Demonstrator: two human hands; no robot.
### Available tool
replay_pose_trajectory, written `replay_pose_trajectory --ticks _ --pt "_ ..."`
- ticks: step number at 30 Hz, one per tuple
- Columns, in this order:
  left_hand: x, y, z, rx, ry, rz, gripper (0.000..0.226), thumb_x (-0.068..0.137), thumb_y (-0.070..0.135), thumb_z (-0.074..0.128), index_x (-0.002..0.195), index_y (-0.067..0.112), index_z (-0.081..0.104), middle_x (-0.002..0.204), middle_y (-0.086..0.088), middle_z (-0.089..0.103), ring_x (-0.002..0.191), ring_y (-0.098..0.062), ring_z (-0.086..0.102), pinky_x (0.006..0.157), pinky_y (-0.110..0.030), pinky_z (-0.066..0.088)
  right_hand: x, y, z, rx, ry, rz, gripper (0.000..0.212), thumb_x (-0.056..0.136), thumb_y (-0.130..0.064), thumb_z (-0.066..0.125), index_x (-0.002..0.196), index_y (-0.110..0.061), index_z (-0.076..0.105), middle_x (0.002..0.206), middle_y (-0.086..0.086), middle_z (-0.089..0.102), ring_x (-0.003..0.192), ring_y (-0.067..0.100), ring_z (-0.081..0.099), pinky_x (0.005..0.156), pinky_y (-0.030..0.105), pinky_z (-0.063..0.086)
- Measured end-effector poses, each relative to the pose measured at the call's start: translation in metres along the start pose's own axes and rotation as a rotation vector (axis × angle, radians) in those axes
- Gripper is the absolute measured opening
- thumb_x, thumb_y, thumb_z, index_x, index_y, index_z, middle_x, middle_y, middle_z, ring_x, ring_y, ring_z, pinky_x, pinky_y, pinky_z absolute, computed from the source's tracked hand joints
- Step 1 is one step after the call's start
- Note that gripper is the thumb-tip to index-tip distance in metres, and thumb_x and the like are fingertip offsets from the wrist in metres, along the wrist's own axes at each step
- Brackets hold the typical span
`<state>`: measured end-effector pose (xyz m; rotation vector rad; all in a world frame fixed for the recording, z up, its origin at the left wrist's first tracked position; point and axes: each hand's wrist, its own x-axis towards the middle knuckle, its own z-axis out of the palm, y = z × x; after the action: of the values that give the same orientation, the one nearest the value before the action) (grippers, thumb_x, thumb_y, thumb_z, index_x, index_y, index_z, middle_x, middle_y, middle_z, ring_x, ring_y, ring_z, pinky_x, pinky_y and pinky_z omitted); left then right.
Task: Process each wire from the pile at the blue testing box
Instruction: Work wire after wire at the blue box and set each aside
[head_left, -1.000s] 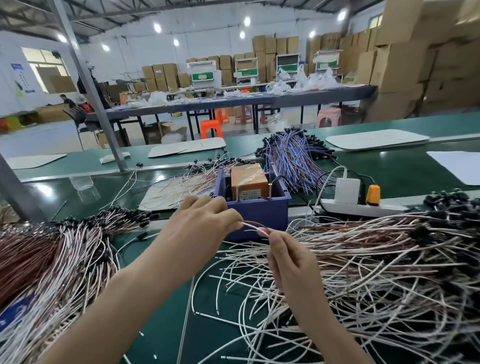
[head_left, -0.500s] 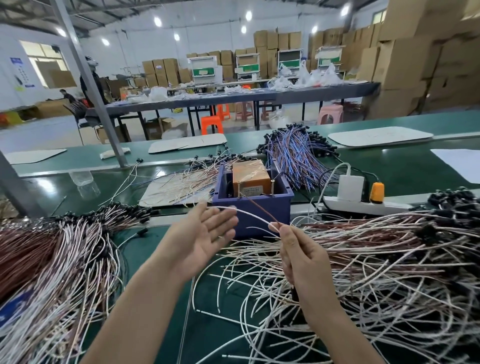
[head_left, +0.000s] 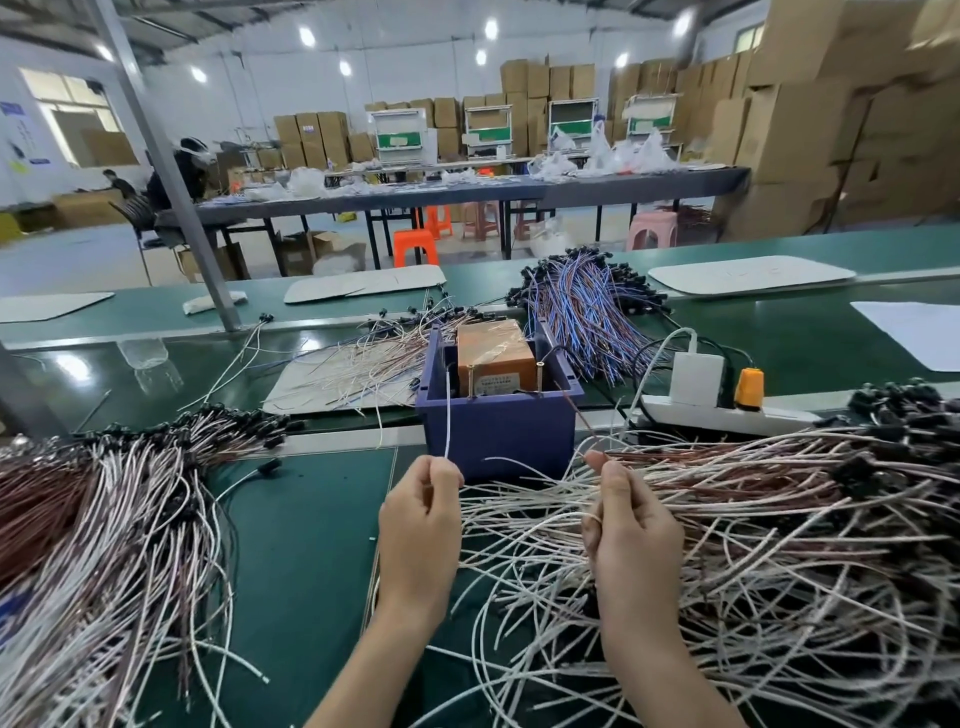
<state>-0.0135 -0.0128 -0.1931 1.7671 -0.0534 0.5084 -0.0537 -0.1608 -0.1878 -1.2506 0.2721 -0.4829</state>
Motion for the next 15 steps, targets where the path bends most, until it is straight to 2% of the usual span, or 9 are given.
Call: replay_pose_trajectory --ticks 3,8,15 --pt "-0.0019 -0.0062 0.0027 0.036 -0.011 -0.01 0.033 0.099 0.02 0.049 0.067 0.018 0.054 0.051 0.013 0.039 0.048 -0.004 0.03 0.046 -0.017 0.027 0.0027 0.002 0.0011 -0.03 0.008 0.007 0.026 0.106 -0.031 0.047 0.108 -0.024 0.073 0.049 -0.011 0.043 0.043 0.002 0.037 0.04 0.014 0.031" --pt "-0.0049 -0.0072 0.0053 0.067 -0.068 -0.017 0.03 0.099 0.02 0.049 0.071 0.014 0.06 0.051 0.012 0.042 0.048 -0.003 0.032 0.046 -0.017 0.029 0.0041 0.0055 0.0029 -0.088 0.014 -0.025 0.024 0.106 -0.036 0.048 0.106 -0.033 0.072 0.048 -0.01 0.046 0.044 0.003 0.039 0.042 0.014 0.033" --pt "-0.0064 -0.009 0.005 0.084 -0.105 0.013 0.031 0.1 0.027 0.047 0.072 0.022 0.06 0.05 0.012 0.041 0.046 -0.005 0.03 0.044 -0.017 0.026 0.0051 0.0074 0.0059 -0.098 -0.013 -0.036 0.023 0.105 -0.033 0.05 0.108 -0.031 0.072 0.048 -0.007 0.047 0.043 0.004 0.04 0.041 0.015 0.033"
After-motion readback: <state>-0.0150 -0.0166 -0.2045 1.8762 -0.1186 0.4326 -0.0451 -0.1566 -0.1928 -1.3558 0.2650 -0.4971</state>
